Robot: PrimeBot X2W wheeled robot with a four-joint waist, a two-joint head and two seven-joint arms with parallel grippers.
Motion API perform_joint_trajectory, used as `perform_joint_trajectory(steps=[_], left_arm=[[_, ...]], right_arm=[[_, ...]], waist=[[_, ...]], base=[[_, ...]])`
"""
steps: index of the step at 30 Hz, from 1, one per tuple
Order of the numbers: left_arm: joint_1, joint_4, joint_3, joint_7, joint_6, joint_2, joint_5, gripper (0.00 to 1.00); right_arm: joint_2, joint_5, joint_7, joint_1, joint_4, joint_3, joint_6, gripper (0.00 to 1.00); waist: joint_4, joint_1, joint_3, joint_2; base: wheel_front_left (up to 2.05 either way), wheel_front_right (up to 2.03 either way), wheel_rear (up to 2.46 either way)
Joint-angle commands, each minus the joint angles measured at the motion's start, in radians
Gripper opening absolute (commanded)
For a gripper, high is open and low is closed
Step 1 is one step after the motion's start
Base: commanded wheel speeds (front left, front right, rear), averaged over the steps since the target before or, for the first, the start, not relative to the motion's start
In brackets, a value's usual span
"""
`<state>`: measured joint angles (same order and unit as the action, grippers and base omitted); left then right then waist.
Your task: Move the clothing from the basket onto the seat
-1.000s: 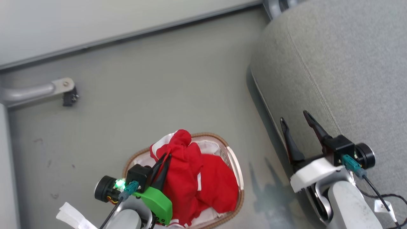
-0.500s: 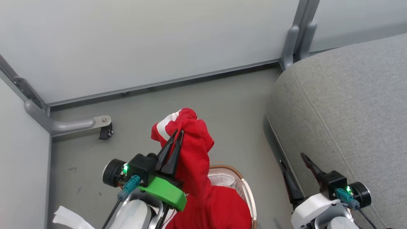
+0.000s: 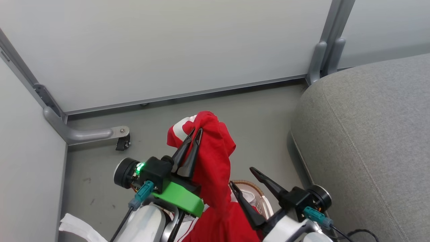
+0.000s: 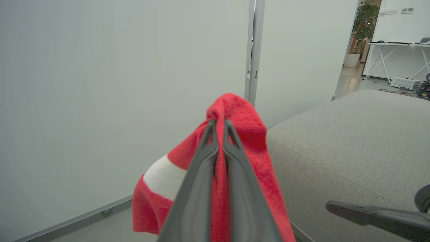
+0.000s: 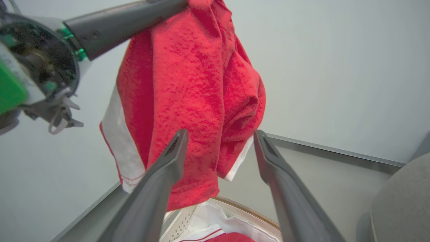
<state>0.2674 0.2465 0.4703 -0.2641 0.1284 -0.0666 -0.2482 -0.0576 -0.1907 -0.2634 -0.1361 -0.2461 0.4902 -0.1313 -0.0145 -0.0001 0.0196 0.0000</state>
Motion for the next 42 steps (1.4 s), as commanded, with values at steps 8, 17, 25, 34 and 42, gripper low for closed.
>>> perform_joint_trajectory(steps=[8, 17, 25, 34, 42], left_arm=[[0.033, 0.0, 0.043, -0.001, 0.003, 0.008, -0.016, 0.0], [0.041, -0.013, 0.102, -0.001, 0.003, 0.013, -0.037, 0.0], [0.016, -0.011, 0.09, -0.001, 0.003, 0.014, -0.038, 1.0], [-0.025, -0.009, 0.033, 0.0, 0.003, 0.007, -0.014, 1.0], [-0.05, -0.018, -0.006, 0.0, 0.003, -0.013, 0.004, 1.0]], right_arm=[[-0.004, -0.033, -0.002, -0.148, -0.043, 0.124, 0.001, 1.0], [0.005, -0.081, -0.001, -0.262, -0.242, 0.149, 0.001, 0.0], [0.004, -0.116, -0.001, -0.255, -0.238, 0.139, 0.001, 0.0], [0.006, -0.114, -0.002, -0.19, -0.176, 0.088, 0.001, 0.0], [0.005, -0.082, -0.002, -0.15, -0.124, 0.034, 0.001, 0.0]], waist=[[0.041, 0.0001, 0.017, 0.0], [0.091, 0.0001, 0.024, 0.0], [0.076, 0.0001, 0.019, 0.0], [-0.095, 0.0001, 0.022, 0.0], [-0.322, 0.0001, 0.052, 0.0]], base=[[0.0, 0.0, 0.0], [0.0, 0.0, 0.0], [0.0, 0.0, 0.0], [0.0, 0.0, 0.0], [0.0, 0.0, 0.0]])
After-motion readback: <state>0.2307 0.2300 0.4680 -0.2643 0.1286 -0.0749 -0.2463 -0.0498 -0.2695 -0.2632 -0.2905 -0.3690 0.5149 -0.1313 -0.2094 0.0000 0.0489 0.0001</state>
